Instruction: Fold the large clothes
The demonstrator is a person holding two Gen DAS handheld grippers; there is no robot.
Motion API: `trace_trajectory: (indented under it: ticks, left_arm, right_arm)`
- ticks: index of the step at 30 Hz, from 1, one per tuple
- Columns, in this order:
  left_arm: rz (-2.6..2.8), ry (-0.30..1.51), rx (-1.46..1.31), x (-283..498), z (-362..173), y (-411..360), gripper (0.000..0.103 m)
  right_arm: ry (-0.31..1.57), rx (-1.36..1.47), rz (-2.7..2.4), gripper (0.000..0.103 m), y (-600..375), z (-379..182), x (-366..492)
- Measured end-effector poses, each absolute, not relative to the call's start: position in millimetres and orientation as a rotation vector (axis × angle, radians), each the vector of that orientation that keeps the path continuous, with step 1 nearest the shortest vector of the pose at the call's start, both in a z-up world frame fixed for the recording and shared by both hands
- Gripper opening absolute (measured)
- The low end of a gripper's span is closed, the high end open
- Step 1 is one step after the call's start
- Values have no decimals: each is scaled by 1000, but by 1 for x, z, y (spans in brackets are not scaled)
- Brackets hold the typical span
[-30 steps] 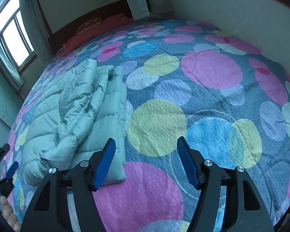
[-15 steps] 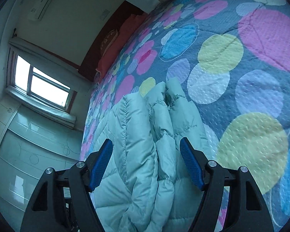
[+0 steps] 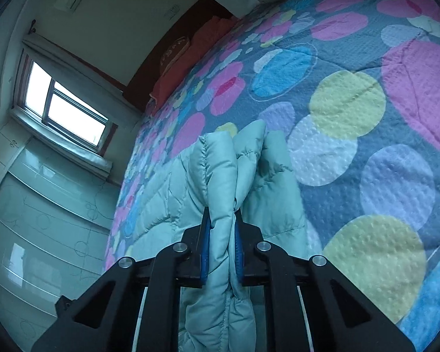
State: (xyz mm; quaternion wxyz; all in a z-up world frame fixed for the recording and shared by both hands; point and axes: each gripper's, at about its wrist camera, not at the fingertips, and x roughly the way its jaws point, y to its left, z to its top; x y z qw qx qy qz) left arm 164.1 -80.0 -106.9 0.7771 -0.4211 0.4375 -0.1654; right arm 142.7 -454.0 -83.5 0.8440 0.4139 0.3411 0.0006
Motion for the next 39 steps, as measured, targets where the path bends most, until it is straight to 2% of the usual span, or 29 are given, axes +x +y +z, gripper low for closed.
trace_trajectory:
  ticks: [5, 9, 11, 13, 14, 20, 24, 28, 33, 35, 36, 37, 39]
  left_arm:
    - [-341, 1013, -843, 166, -129, -92, 70]
    - [-338, 1002, -840, 160, -123, -82, 69]
    - [-355, 991, -839, 153, -118, -77, 69]
    - [-372, 980, -829, 143, -114, -73, 69]
    - [-382, 979, -816, 138, -113, -73, 69]
    - [-384, 1012, -755, 124, -123, -83, 69]
    - [-349, 1029, -667, 124, -124, -91, 69]
    - [-362, 1048, -651, 126, -132, -94, 69]
    - [-385, 1020, -687, 129, -120, -81, 69]
    - [-396, 970, -712, 132, -112, -75, 70]
    - [-404, 959, -722, 136, -109, -74, 73]
    - [-410, 963, -736, 141, -108, -74, 75]
    - [-403, 996, -780, 153, -111, -76, 82]
  right_arm:
    - [779, 920, -1, 15, -467, -120, 145]
    - [781, 938, 14, 19, -467, -112, 133]
    - [775, 942, 27, 31, -465, -102, 120]
    - [760, 956, 40, 57, -461, -92, 102]
    - [753, 959, 45, 59, -458, -88, 93]
    - [822, 894, 60, 59, -431, -87, 61]
    - [897, 859, 1, 41, -428, -115, 60]
    - [901, 947, 9, 41, -436, -148, 57]
    - [887, 946, 51, 42, -442, -139, 51]
    - [856, 955, 58, 54, -449, -130, 48]
    - [830, 957, 52, 71, -453, -125, 48]
    - [797, 956, 40, 75, -457, -120, 48]
    - [768, 953, 37, 75, -462, -113, 55]
